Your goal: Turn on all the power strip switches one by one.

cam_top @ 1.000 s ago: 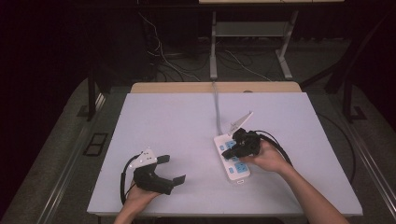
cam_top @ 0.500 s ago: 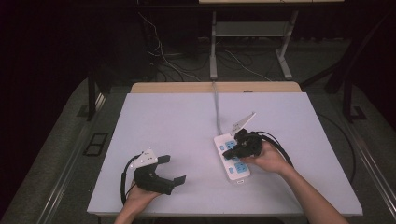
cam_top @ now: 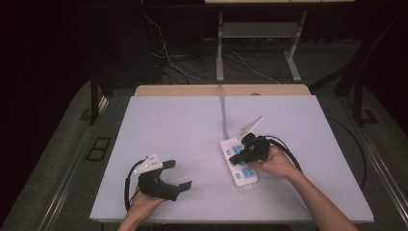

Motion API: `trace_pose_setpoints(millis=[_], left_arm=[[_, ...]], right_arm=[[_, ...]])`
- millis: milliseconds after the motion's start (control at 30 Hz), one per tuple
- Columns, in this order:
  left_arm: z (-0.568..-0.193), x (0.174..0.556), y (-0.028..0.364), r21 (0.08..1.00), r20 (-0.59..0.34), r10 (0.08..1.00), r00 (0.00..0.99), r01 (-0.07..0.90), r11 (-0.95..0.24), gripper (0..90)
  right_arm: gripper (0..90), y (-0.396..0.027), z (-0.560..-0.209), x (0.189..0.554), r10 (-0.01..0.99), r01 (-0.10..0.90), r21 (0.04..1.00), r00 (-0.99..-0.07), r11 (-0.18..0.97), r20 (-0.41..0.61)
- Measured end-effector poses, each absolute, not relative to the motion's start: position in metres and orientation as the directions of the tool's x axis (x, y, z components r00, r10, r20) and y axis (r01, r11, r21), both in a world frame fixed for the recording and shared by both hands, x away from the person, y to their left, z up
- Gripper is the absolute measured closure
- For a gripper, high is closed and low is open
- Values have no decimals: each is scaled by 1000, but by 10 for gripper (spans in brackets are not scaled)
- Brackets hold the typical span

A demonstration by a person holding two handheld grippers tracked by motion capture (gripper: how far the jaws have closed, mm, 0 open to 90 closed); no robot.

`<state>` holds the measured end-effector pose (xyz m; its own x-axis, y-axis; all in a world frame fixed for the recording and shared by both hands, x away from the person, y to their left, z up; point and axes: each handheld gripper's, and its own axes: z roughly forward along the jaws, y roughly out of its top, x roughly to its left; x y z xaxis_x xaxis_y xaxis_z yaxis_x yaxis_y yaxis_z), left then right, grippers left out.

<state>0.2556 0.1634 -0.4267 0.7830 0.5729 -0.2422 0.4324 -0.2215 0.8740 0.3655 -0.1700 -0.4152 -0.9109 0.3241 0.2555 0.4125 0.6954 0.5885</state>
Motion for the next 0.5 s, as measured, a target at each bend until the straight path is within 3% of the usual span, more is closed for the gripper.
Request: trace_pose_setpoints(millis=[500], left_arm=[[-427,255,163,875,-240,572,784,430,-222,0]], right_arm=[[900,-169,-415,363,334,409,586,-912,700,239]])
